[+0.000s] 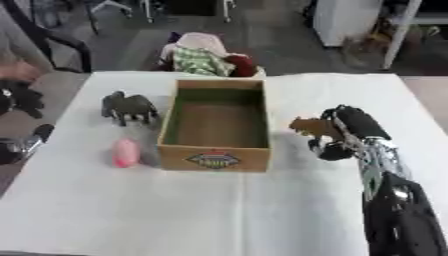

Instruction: Pick up objects on the table and place them in the box.

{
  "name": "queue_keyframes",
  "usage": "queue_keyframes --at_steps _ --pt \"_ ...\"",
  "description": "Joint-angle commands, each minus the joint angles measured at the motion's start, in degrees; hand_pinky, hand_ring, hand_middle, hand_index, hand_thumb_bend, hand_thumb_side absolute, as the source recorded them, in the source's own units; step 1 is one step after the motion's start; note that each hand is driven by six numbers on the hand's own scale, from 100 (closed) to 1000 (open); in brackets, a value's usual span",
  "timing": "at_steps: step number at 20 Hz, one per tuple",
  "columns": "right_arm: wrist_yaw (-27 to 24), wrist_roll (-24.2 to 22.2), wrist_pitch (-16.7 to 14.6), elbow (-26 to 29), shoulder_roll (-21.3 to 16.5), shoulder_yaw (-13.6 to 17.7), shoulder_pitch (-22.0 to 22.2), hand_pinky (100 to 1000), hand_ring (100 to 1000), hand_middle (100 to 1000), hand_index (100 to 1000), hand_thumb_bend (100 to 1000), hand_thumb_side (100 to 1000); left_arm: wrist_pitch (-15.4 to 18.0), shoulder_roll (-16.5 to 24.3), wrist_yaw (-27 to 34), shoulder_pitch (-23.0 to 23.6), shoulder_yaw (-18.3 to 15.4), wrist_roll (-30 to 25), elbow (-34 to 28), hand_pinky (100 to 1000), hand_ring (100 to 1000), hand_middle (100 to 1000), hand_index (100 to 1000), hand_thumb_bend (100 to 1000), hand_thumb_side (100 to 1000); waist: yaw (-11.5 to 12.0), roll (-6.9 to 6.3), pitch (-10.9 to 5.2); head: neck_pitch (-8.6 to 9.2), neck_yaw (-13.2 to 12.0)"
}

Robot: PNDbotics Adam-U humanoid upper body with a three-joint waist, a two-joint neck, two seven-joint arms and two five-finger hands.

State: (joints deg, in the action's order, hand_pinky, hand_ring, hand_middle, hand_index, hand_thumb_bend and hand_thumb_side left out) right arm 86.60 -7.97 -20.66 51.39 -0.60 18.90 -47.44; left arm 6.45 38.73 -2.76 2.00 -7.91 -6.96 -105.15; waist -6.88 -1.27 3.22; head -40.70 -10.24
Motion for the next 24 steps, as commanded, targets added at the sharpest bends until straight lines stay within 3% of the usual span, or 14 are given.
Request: queue_keyframes --at_steps 1,5,11,17,24 --pt "-2.32 -0.40 -1.10 3.55 0.62 -0.74 -2.08 100 207 276 486 204 157 0.02 1.03 0.34 -0.58 -0.23 -0.11 -0.76 853 614 609 769 330 123 0.12 -0.05 -0.64 0.70 0.06" --pt "-5.12 -1.60 -1.79 6.58 3.48 -1.30 -3.70 100 203 269 488 147 100 0.04 0.99 0.51 -0.77 -0.08 -0.25 -0.82 853 614 609 769 330 123 0.38 -0.23 -0.67 0.74 0.28" --pt "-8.00 -5.64 -2.61 11.56 10.85 -3.70 -6.07 100 210 272 491 162 100 0.10 0.75 0.82 -1.16 0.29 -0.59 -0.98 852 615 610 769 331 125 1.07 -0.75 -0.73 0.81 0.90" --pt "-3.99 -8.91 -4.78 12.37 17.77 -5.53 -4.13 100 226 286 504 166 128 0.18 0.48 1.08 -1.75 0.52 -0.87 -1.10 852 615 610 769 330 124 2.04 -1.21 -0.39 1.35 1.43" --pt "3.28 -11.00 -5.67 14.03 24.22 -5.51 1.20 138 261 316 534 151 148 0.27 0.32 1.31 -2.37 0.60 -1.01 -1.35 851 615 610 768 329 125 2.88 -1.62 0.26 2.24 1.76"
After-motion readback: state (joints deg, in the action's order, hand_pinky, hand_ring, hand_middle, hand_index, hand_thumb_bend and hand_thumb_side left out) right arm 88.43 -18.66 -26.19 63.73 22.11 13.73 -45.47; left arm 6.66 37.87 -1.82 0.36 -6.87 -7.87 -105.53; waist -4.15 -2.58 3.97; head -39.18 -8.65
